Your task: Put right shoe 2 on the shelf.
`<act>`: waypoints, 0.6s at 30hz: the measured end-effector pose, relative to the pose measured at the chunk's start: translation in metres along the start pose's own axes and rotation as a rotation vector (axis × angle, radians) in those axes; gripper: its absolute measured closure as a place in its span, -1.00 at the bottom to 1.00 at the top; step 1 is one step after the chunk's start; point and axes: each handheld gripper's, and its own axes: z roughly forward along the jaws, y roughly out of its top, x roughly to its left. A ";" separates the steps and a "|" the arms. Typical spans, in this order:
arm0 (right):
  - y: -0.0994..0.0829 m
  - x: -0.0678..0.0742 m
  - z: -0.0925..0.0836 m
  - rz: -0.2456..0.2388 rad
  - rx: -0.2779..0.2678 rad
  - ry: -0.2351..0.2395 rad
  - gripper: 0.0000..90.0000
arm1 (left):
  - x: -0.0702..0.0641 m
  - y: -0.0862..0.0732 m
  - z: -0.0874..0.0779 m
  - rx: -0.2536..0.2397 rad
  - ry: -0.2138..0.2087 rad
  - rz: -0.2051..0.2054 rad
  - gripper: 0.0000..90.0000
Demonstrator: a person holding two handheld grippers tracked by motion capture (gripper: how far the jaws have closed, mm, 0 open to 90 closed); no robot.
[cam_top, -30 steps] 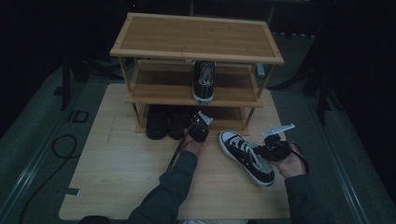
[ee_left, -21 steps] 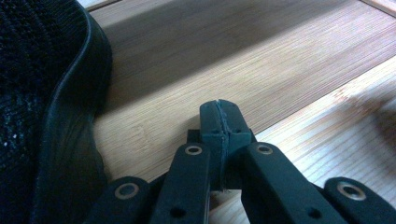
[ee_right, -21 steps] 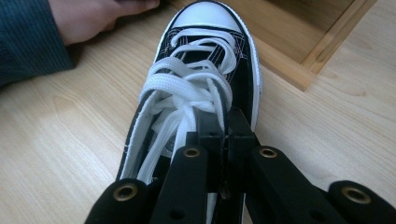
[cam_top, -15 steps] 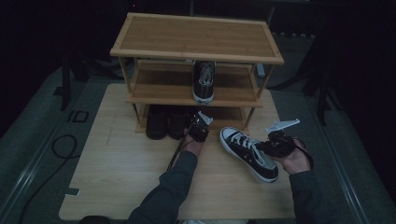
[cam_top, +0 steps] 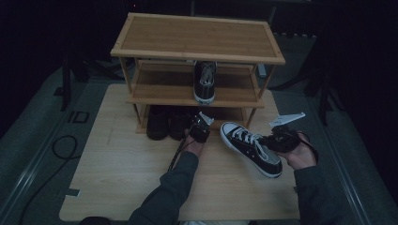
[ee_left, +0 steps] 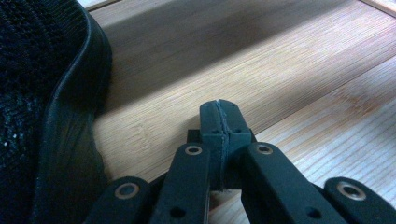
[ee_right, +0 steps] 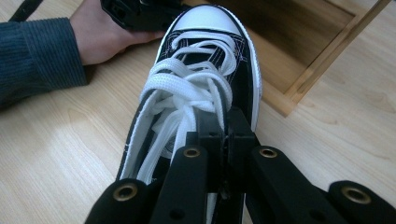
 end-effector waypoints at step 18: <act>0.015 -0.012 -0.024 -0.026 -0.064 0.069 0.96 | 0.000 0.000 0.000 -0.005 -0.001 -0.006 1.00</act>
